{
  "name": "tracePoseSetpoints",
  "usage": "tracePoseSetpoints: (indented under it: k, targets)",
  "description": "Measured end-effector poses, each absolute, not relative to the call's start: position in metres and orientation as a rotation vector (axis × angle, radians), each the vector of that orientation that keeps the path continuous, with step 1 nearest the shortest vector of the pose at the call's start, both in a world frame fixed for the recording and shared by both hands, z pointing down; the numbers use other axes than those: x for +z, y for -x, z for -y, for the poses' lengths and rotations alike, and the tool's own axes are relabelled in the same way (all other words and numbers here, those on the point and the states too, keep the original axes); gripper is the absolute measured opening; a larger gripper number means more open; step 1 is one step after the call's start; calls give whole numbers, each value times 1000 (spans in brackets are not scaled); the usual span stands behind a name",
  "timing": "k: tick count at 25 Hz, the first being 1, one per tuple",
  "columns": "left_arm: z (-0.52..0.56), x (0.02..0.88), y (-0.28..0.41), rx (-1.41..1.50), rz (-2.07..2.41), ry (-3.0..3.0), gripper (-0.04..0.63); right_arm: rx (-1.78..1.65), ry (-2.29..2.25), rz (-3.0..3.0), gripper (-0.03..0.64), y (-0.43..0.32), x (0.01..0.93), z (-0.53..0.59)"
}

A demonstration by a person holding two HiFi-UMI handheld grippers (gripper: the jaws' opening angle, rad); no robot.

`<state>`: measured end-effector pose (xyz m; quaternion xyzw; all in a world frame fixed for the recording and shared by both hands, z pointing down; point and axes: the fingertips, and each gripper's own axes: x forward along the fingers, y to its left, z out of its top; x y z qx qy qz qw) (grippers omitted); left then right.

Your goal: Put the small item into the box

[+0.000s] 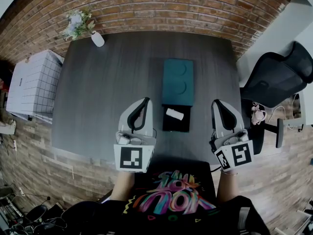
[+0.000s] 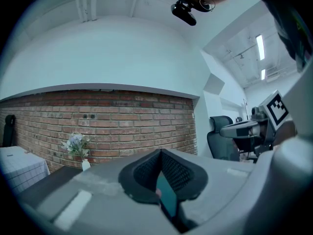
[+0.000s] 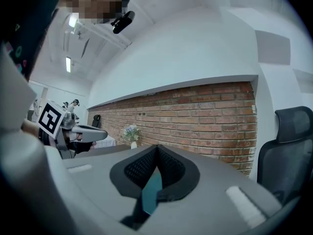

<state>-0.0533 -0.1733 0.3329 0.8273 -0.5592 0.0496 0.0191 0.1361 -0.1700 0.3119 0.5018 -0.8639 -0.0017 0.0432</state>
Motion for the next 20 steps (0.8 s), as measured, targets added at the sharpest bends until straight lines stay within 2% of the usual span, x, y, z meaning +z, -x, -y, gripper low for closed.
tracePoseSetpoints:
  k: [20]
  targets:
    - [174, 334, 57, 155, 1748, -2559, 2, 27, -1507, 2652, 0, -131, 318, 173]
